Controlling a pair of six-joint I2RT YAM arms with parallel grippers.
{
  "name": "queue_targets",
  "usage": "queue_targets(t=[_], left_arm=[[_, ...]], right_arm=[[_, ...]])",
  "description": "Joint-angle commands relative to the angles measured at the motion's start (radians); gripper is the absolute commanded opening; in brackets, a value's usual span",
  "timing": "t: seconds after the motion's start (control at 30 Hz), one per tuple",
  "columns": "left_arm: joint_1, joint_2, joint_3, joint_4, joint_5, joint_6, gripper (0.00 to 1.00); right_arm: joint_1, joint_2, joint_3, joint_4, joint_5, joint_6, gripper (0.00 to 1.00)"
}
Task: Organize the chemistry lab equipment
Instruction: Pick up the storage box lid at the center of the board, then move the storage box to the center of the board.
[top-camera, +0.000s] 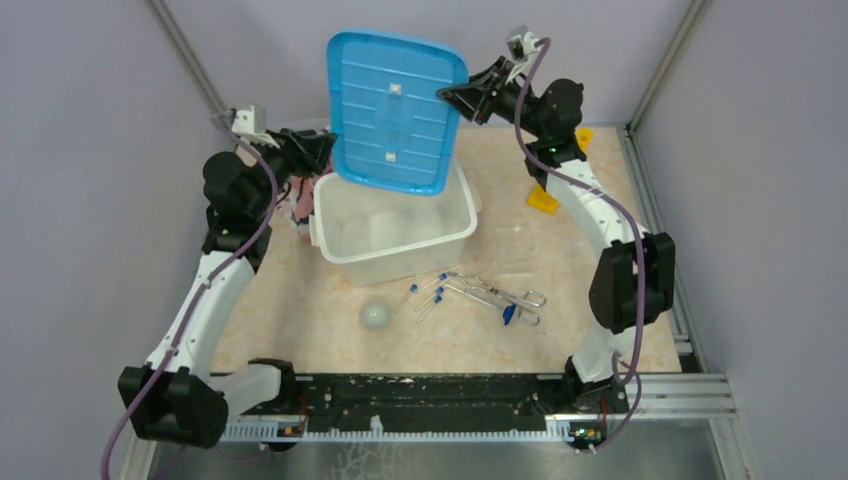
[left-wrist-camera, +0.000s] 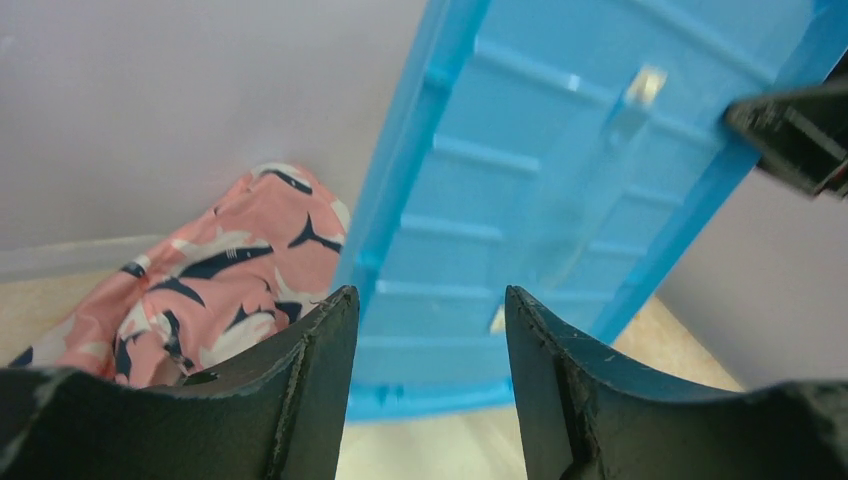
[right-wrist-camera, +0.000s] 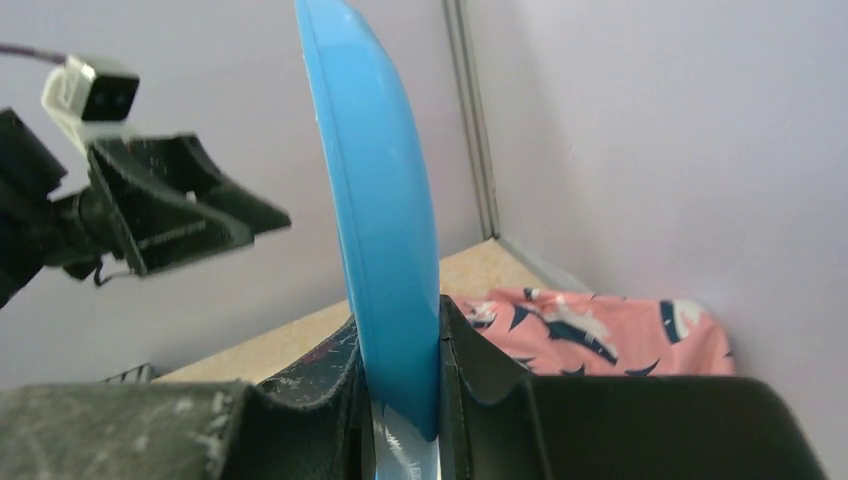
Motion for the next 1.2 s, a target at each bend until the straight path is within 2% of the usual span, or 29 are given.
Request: queue_targets(t=[0.0, 0.1, 0.4, 0.67, 0.83, 1.17], left_arm=[[-0.117, -0.066, -0.022, -0.177, -0.111, 0.115, 0.61], [-0.204, -0.109, -0.017, -0.295, -0.182, 0.140, 0.59], [-0.434, -0.160, -0.075, -0.586, -0.406, 0.037, 0.48], [-0.592, -0.121, -0.064, -0.775, -0.548, -0.053, 0.46], [-0.671, -0.124, -0.047, -0.874, -0.589, -0.125, 0.44], [-0.841, -0.128, -0.051, -1.036, -0.682, -0.296, 0.41]], right_arm=[[-0.023, -0.118, 0.060, 0.132, 0.103, 0.006, 0.00], [-0.033, -0.163, 0.042, 0.139, 0.171, -0.017, 0.00], [-0.046, -0.343, -0.055, 0.057, 0.405, -0.164, 0.00], [-0.046, -0.424, -0.052, -0.133, 0.509, -0.245, 0.00], [-0.046, -0.461, -0.048, -0.231, 0.554, -0.277, 0.00], [-0.046, -0.537, -0.133, -0.274, 0.593, -0.283, 0.00]])
